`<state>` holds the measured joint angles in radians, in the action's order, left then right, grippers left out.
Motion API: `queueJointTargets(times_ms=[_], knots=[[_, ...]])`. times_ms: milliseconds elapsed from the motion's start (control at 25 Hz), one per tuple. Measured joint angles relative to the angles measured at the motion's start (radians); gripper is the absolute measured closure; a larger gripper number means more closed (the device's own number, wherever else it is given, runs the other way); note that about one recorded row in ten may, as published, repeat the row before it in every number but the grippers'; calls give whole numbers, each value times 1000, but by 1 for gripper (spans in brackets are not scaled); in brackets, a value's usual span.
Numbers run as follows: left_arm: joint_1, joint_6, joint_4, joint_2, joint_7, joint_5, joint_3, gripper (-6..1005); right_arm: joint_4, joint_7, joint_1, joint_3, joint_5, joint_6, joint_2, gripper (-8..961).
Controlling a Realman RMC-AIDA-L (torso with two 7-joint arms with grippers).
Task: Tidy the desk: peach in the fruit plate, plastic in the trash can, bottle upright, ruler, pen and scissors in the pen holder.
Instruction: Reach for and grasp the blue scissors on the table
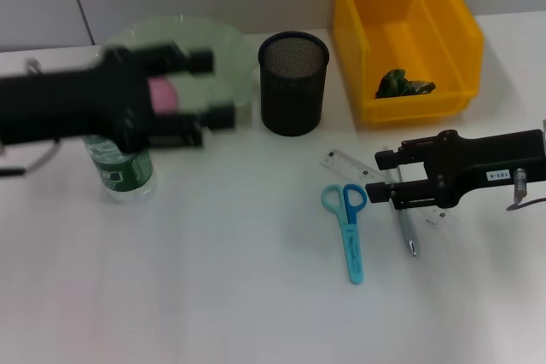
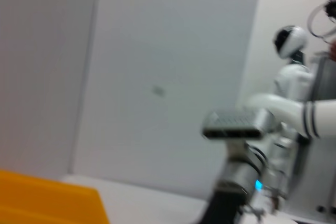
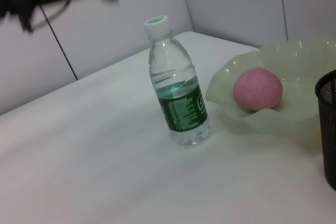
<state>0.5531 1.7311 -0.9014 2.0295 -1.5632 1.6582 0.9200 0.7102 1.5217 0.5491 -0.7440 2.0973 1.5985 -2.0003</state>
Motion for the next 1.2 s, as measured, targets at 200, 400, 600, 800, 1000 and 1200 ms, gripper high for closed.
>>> queueJointTargets(times_ms=[200, 400, 600, 800, 1000, 1200], knots=[[6, -25, 108, 9, 51, 21, 93, 191, 2, 8, 1, 0, 0, 5, 0, 326], [6, -108, 234, 38, 159, 105, 108, 190, 1, 9, 4, 0, 0, 4, 0, 326], [5, -161, 336, 39, 259, 103, 114, 190, 4, 19, 7, -1, 0, 7, -2, 326], [-3, -194, 393, 39, 328, 106, 116, 191, 3, 42, 17, -9, 1, 9, -5, 327], [-4, -201, 398, 39, 332, 107, 119, 196, 38, 136, 22, -18, 6, 12, -8, 327], [-6, -216, 393, 36, 333, 108, 113, 197, 183, 462, 47, -121, 10, 40, -3, 327]])
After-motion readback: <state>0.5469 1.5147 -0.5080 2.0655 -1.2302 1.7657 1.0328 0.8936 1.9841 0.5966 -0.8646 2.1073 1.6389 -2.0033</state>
